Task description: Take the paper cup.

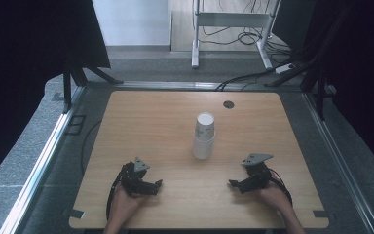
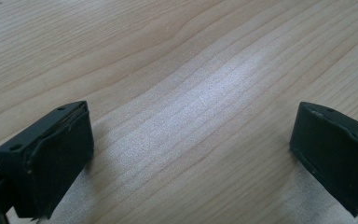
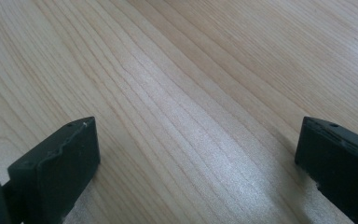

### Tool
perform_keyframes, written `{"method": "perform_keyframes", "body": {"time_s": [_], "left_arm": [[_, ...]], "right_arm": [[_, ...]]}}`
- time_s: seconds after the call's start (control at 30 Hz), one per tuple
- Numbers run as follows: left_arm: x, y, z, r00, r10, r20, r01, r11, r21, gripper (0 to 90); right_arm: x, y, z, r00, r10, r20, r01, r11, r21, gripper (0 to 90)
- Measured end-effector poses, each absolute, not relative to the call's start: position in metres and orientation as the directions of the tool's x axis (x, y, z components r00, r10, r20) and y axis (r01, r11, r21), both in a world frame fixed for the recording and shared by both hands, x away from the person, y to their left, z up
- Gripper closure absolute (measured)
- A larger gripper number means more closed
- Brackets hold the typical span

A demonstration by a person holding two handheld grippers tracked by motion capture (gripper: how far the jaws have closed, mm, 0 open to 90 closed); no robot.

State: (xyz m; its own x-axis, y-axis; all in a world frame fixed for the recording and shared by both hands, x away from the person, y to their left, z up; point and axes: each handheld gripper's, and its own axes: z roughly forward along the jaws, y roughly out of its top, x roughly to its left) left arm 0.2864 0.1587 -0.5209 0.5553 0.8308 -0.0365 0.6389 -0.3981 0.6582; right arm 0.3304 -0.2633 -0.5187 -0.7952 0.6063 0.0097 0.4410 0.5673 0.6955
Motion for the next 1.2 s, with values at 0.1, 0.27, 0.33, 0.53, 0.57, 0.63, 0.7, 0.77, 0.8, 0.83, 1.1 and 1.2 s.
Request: {"method": "perform_keyframes", "body": {"time_s": [0.1,0.27,0.33,0.53,0.57,0.63,0.7,0.77,0.8,0.83,1.1,1.2], "left_arm": [[0.286,0.159,-0.521,0.564,0.825,-0.038,0.635,-0.404,0.659,0.0],[0.287,0.161,-0.52,0.571,0.82,-0.046,0.633,-0.404,0.66,0.0],[0.288,0.161,-0.519,0.576,0.815,-0.063,0.634,-0.397,0.664,0.6],[0.288,0.161,-0.514,0.584,0.81,-0.048,0.62,-0.406,0.671,0.9],[0.288,0.161,-0.514,0.584,0.81,-0.048,0.62,-0.406,0.671,1.3],[0.288,0.16,-0.512,0.591,0.805,-0.045,0.612,-0.411,0.676,1.4],[0.289,0.159,-0.511,0.598,0.801,-0.039,0.605,-0.419,0.677,1.4],[0.289,0.158,-0.51,0.604,0.797,-0.031,0.598,-0.427,0.679,1.4],[0.289,0.157,-0.509,0.608,0.794,-0.03,0.593,-0.428,0.682,1.5],[0.289,0.156,-0.509,0.612,0.791,-0.027,0.589,-0.432,0.683,1.5],[0.292,0.151,-0.503,0.631,0.776,-0.006,0.562,-0.451,0.693,1.6],[0.294,0.149,-0.501,0.639,0.769,-0.003,0.554,-0.458,0.695,1.8]], "right_arm": [[0.331,-0.264,-0.518,-0.795,0.607,0.02,0.446,0.561,0.698,1.0],[0.332,-0.266,-0.516,-0.786,0.618,0.013,0.453,0.561,0.693,2.7],[0.332,-0.268,-0.513,-0.784,0.621,0.012,0.45,0.555,0.699,2.8],[0.331,-0.27,-0.508,-0.781,0.624,0.012,0.451,0.551,0.702,2.8],[0.331,-0.27,-0.508,-0.781,0.624,0.012,0.451,0.551,0.702,2.8],[0.331,-0.269,-0.506,-0.785,0.62,0.017,0.453,0.554,0.699,2.8],[0.332,-0.269,-0.505,-0.787,0.617,0.022,0.454,0.554,0.697,2.8],[0.332,-0.269,-0.504,-0.786,0.618,0.029,0.457,0.548,0.701,2.8],[0.332,-0.269,-0.503,-0.787,0.616,0.034,0.457,0.545,0.703,2.8],[0.332,-0.269,-0.502,-0.787,0.616,0.036,0.455,0.541,0.707,2.8],[0.332,-0.267,-0.493,-0.793,0.608,0.05,0.454,0.534,0.713,2.9],[0.332,-0.266,-0.491,-0.794,0.606,0.054,0.455,0.533,0.713,2.9]]}}
